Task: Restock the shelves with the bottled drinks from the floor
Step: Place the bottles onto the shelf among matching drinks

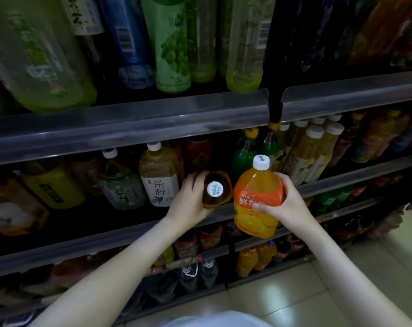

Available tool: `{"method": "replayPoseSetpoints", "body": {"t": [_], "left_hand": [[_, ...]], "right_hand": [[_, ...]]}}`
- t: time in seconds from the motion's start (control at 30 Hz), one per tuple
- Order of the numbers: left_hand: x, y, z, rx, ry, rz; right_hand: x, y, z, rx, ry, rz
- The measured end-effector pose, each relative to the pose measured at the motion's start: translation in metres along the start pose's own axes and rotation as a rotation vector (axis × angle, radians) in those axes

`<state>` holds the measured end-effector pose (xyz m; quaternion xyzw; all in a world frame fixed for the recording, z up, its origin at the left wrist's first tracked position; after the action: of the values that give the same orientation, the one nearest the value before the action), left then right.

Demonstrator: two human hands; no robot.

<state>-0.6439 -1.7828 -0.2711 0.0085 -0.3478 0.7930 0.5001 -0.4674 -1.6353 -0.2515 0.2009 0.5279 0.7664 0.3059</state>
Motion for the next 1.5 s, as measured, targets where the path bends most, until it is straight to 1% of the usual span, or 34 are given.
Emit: {"method": "replayPoseSetpoints", "body": {"t": [0.27, 0.47, 0.57, 0.67, 0.77, 0.83, 0.9, 0.93, 0.97, 1.0, 1.07, 1.1, 1.17, 1.23, 1.3, 1.43, 1.5], "left_hand": [[-0.005, 0.013, 0.032, -0.11, -0.022, 0.072], [0.005, 0.013, 0.032, -0.137, 0.039, 0.183], [0.021, 0.006, 0.021, -0.058, 0.119, 0.202], [0.041, 0.008, 0.016, 0.039, 0.149, 0.294], [0.049, 0.011, 0.023, 0.07, 0.184, 0.4], [0.044, 0.005, 0.028, 0.113, 0.201, 0.377], [0.029, -0.005, 0.035, 0.08, 0.167, 0.28], [0.017, -0.012, 0.037, -0.004, 0.174, 0.233], [0.004, -0.016, 0.036, -0.125, 0.225, 0.197], [-0.01, -0.02, 0.033, -0.257, 0.323, 0.169], [-0.037, -0.024, 0.025, -0.463, 0.535, 0.148], [-0.045, -0.023, 0.024, -0.531, 0.578, 0.161], [-0.054, -0.013, 0.028, -0.573, 0.531, 0.247], [-0.066, 0.001, 0.033, -0.531, 0.469, 0.331], [-0.089, 0.014, 0.036, -0.492, 0.461, 0.377], [-0.15, 0.039, 0.039, -0.548, 0.445, 0.483], [-0.181, 0.056, 0.039, -0.538, 0.427, 0.535]], "right_hand": [[0.004, 0.002, -0.015, 0.03, 0.022, 0.019], [0.009, 0.011, -0.029, 0.046, 0.045, 0.048], [0.008, 0.014, -0.029, 0.043, 0.044, 0.061], [0.006, 0.016, -0.029, 0.05, 0.036, 0.067], [0.002, 0.018, -0.031, 0.06, 0.033, 0.067], [-0.002, 0.02, -0.034, 0.065, 0.041, 0.061], [-0.005, 0.02, -0.037, 0.066, 0.055, 0.056], [-0.006, 0.021, -0.04, 0.071, 0.066, 0.056], [-0.007, 0.022, -0.042, 0.083, 0.077, 0.058], [-0.009, 0.023, -0.046, 0.097, 0.088, 0.06], [-0.014, 0.027, -0.057, 0.123, 0.125, 0.065], [-0.016, 0.029, -0.064, 0.133, 0.151, 0.067], [-0.024, 0.032, -0.082, 0.131, 0.217, 0.061], [-0.035, 0.031, -0.102, 0.089, 0.297, 0.042], [-0.049, 0.025, -0.123, 0.064, 0.399, 0.019], [-0.082, 0.011, -0.168, 0.018, 0.583, -0.03], [-0.097, 0.01, -0.191, -0.053, 0.631, -0.04]]}}
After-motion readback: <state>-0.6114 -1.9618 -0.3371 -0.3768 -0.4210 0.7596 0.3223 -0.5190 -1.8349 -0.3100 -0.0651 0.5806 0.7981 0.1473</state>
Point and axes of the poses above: each hand's wrist, its own x-axis towards the middle knuckle, its own z-axis out of the back of the hand, y = z × x, the point moved 6 cm from there along x, towards the middle knuckle, and after that the axes turned 3 degrees about -x, right-handed, at the moved point
